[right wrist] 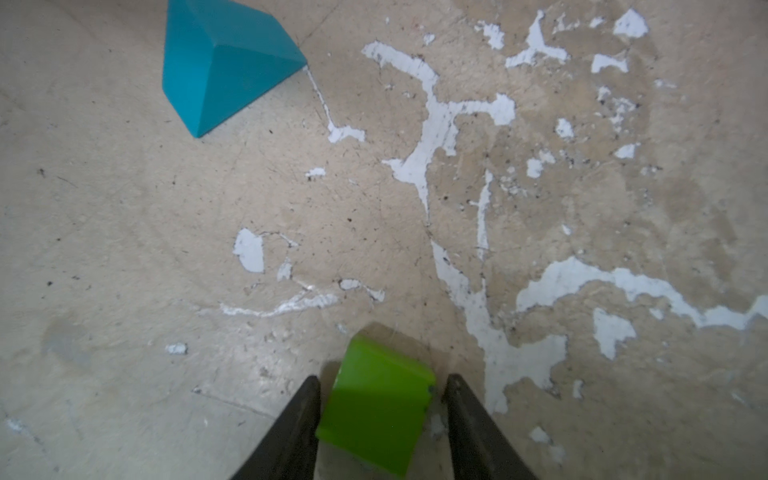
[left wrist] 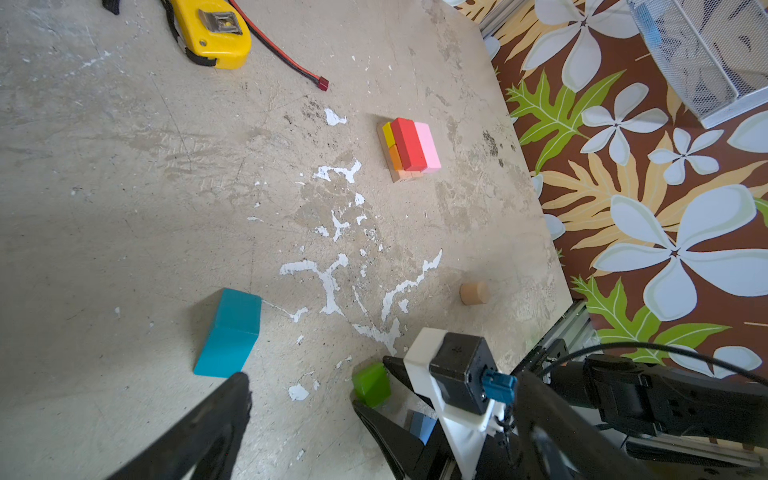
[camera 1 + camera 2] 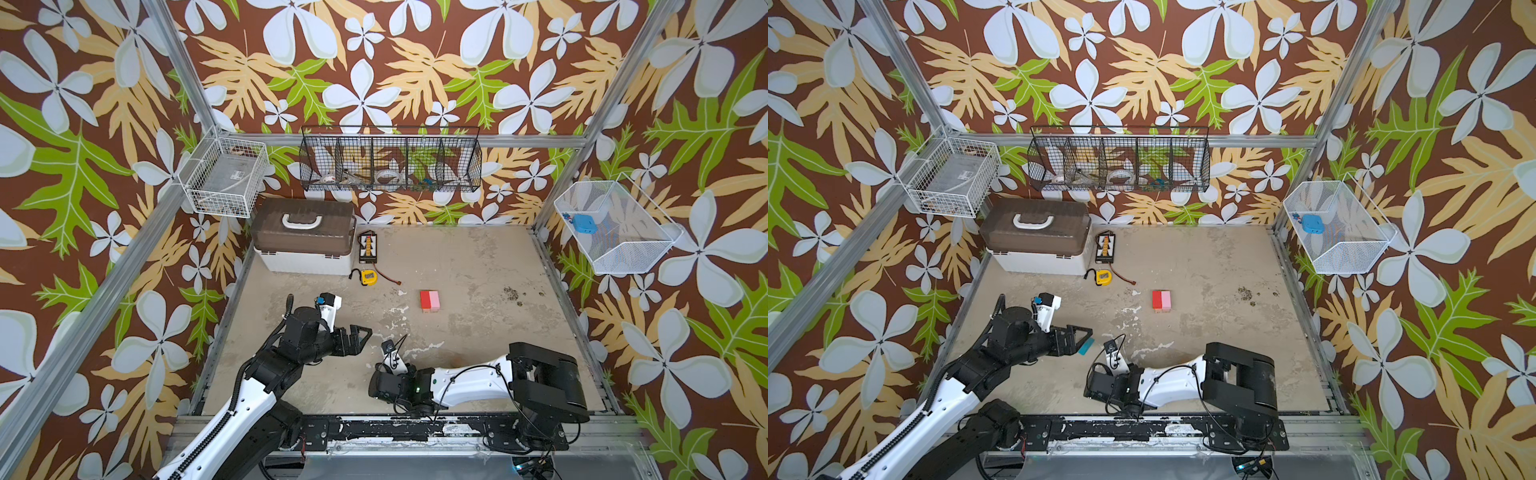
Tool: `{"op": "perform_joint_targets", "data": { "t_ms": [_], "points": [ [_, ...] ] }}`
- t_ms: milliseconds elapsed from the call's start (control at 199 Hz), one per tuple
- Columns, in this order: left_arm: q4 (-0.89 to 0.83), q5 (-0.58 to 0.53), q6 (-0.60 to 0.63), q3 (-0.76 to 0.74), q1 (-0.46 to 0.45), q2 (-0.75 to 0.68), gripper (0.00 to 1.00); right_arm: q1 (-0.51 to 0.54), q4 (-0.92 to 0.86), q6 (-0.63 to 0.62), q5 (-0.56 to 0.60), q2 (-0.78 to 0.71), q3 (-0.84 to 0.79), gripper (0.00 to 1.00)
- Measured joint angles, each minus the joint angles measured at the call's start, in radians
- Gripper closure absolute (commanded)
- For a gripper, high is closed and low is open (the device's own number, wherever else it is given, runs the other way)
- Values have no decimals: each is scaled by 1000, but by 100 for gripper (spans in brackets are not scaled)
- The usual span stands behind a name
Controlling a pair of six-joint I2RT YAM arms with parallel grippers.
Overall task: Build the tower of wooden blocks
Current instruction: 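Lower the right gripper onto the green cube and grasp it, then lift the green cube and carry it above the tower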
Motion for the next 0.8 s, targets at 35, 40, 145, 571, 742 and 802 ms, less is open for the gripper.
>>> {"op": "perform_joint_targets", "data": {
  "t_ms": [35,40,145,571,742,802],
  "points": [
    [0,1,0,0,0,1,0,0,-2,3,2,-3,-5,51],
    [0,1,0,0,0,1,0,0,-3,4,2,-4,-6,51],
    [0,7,0,-2,0,-8,0,0,-3,23,10,-17,-23,51],
    [4,10,0,-3,0,-9,0,0,-23,29,37,1,-3,51],
    [4,14,0,-4,0,-9,0,0,-29,26,39,21,23,59],
    [4,14,0,-4,0,-13,0,0,-29,26,35,20,25,62]
  ]
}}
